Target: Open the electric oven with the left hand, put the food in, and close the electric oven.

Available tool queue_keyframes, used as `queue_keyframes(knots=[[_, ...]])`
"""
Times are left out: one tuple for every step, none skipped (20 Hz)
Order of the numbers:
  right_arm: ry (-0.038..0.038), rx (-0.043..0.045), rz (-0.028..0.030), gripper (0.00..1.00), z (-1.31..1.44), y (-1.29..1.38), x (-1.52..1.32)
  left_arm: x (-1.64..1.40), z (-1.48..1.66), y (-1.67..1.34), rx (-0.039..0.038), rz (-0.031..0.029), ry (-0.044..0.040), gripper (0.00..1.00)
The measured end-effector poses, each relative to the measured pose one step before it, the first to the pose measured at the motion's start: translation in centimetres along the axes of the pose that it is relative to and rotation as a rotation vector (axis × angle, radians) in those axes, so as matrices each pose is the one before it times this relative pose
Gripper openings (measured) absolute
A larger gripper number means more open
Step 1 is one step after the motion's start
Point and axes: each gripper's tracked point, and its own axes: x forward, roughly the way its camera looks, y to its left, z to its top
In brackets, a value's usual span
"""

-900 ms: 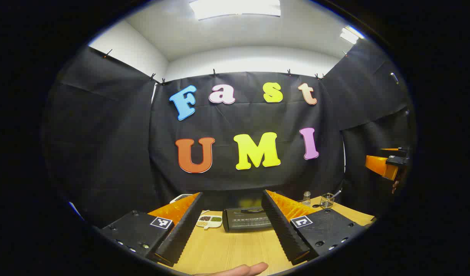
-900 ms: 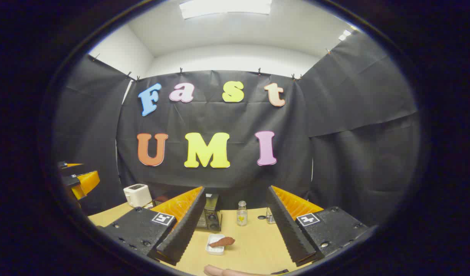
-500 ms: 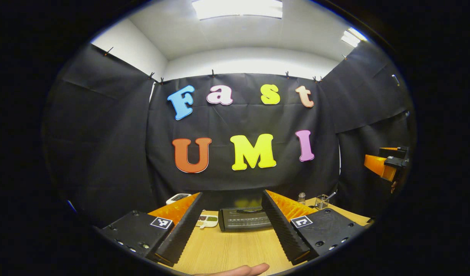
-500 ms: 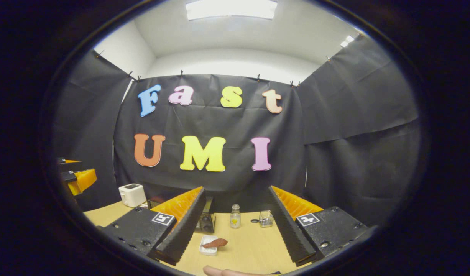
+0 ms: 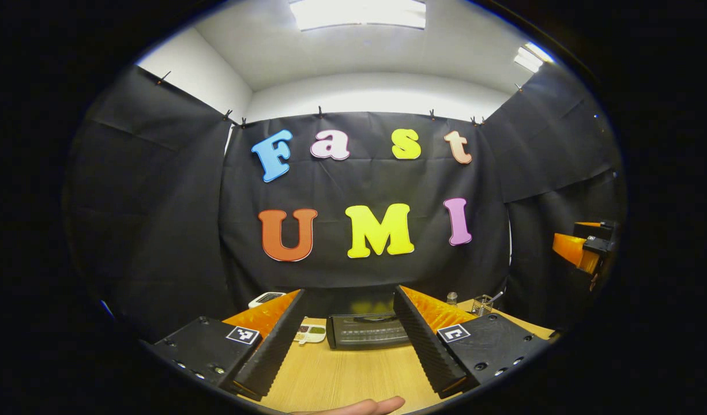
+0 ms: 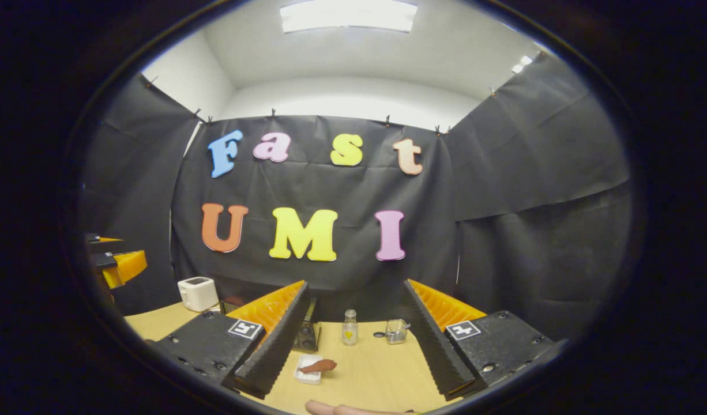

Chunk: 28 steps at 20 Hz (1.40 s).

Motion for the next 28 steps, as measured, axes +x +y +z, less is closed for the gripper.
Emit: queue_keyframes(knots=[[-0.00141, 0.00124, -0.00122, 1.00, -0.016, -0.130, -0.010, 0.229, 0.134, -0.412, -0.01300, -0.01269, -0.00151, 0.96], [-0.00133, 0.00336, -0.00130, 1.00, 0.003, -0.141, 0.053, 0.348, 0.083, -0.273, -0.01104, -0.01044, -0.00382, 0.96], [-0.00063, 0.00284, 0.00001, 1.00, -0.014, -0.089, 0.069, 0.486, 0.104, -0.167, -0.01259, -0.00662, -0.00245, 0.96], [-0.00233, 0.00287, 0.00031, 1.00, 0.074, -0.080, -0.092, 0.531, -0.029, -0.120, -0.01236, -0.00214, 0.00068, 0.96], [-0.00280, 0.00227, -0.00194, 1.00, 0.016, -0.154, -0.053, 0.664, 0.020, 0.002, -0.00460, 0.00052, 0.00374, 0.96], [-0.00427, 0.00165, -0.00403, 1.00, -0.049, -0.265, -0.011, 0.771, -0.213, 0.103, 0.00189, 0.00013, 0.00381, 0.96], [-0.00325, 0.00042, -0.00173, 1.00, 0.075, -0.210, -0.059, 0.887, -0.076, -0.081, 0.00465, -0.00119, -0.00183, 0.96], [-0.00341, 0.00166, -0.00093, 1.00, -0.103, -0.210, -0.043, 0.870, -0.403, -0.215, 0.00439, -0.00432, 0.00811, 0.96], [-0.00172, 0.00194, -0.00085, 1.00, -0.017, -0.272, -0.007, 0.983, -0.612, -0.165, 0.00040, -0.00146, 0.01366, 0.96], [-0.00148, 0.00090, -0.00133, 1.00, -0.130, -0.298, 0.017, 0.955, -0.517, -0.285, -0.00248, -0.00338, 0.01360, 0.96], [-0.00348, 0.00177, -0.00246, 1.00, 0.052, -0.407, -0.037, 0.992, -0.688, -0.246, -0.00614, -0.00586, 0.01577, 0.96], [-0.00485, 0.00492, -0.00567, 1.00, 0.076, -0.562, -0.029, 1.019, -0.745, -0.180, -0.00719, 0.00400, 0.01641, 0.96], [-0.00375, 0.00457, -0.00797, 1.00, 0.063, -0.561, 0.083, 1.161, -0.608, -0.028, -0.00770, 0.01316, 0.01414, 0.96], [0.00005, 0.00207, -0.00664, 1.00, -0.156, -0.374, 0.152, 1.198, -0.413, -0.324, 0.00644, -0.00620, 0.00648, 0.96], [0.00493, 0.00184, -0.00894, 1.00, -0.169, -0.483, 0.146, 1.185, -0.520, -0.250, 0.01074, 0.00005, 0.00545, 0.96], [0.00625, 0.00239, -0.00923, 1.00, -0.329, -0.507, 0.097, 1.119, -0.675, -0.034, 0.01069, 0.00332, 0.00365, 0.96], [0.00148, 0.00672, -0.00720, 1.00, -0.014, -0.434, 0.046, 1.228, -0.770, -0.298, 0.00953, -0.00213, 0.01189, 0.96], [-0.00166, 0.00649, -0.00457, 1.00, -0.006, -0.325, 0.145, 1.361, -0.880, -0.488, 0.00626, -0.01333, 0.01432, 0.96], [-0.00240, 0.00430, -0.00222, 1.00, -0.008, -0.230, 0.118, 1.491, -1.031, -0.279, -0.00150, -0.00344, 0.01683, 0.96], [-0.00244, 0.00070, -0.00101, 1.00, -0.064, -0.087, 0.079, 1.310, -1.048, -0.321, -0.00756, -0.00923, 0.01866, 0.95], [-0.00155, -0.00181, -0.00062, 1.00, -0.015, -0.122, 0.144, 1.527, -0.994, -0.335, -0.00721, -0.00801, 0.02317, 0.96], [-0.00021, -0.00277, 0.00009, 1.00, -0.111, -0.076, 0.085, 1.436, -1.151, -0.193, -0.00720, -0.00397, 0.02901, 0.95], [-0.00005, -0.00296, 0.00200, 1.00, -0.043, 0.078, 0.200, 1.332, -1.025, -0.046, 0.00060, 0.00077, 0.02850, 0.95], [0.00137, -0.00582, 0.00353, 1.00, -0.157, 0.070, 0.063, 1.491, -1.173, -0.153, 0.00589, 0.00257, 0.02844, 0.96], [-0.00124, -0.00610, 0.00439, 1.00, 0.010, 0.125, 0.168, 1.347, -0.846, -0.270, 0.00013, -0.00456, 0.02653, 0.96], [-0.00207, -0.00564, 0.00457, 1.00, 0.044, -0.002, 0.130, 1.310, -0.902, -0.270, -0.00560, -0.00752, 0.02183, 0.96], [-0.00599, -0.00377, 0.00493, 1.00, 0.052, -0.017, 0.060, 1.285, -0.651, -0.189, -0.00607, -0.00432, 0.01627, 0.96], [-0.00378, -0.00338, 0.00201, 1.00, -0.065, -0.036, 0.034, 1.279, -0.741, 0.066, -0.01092, 0.00108, 0.01887, 0.96]])
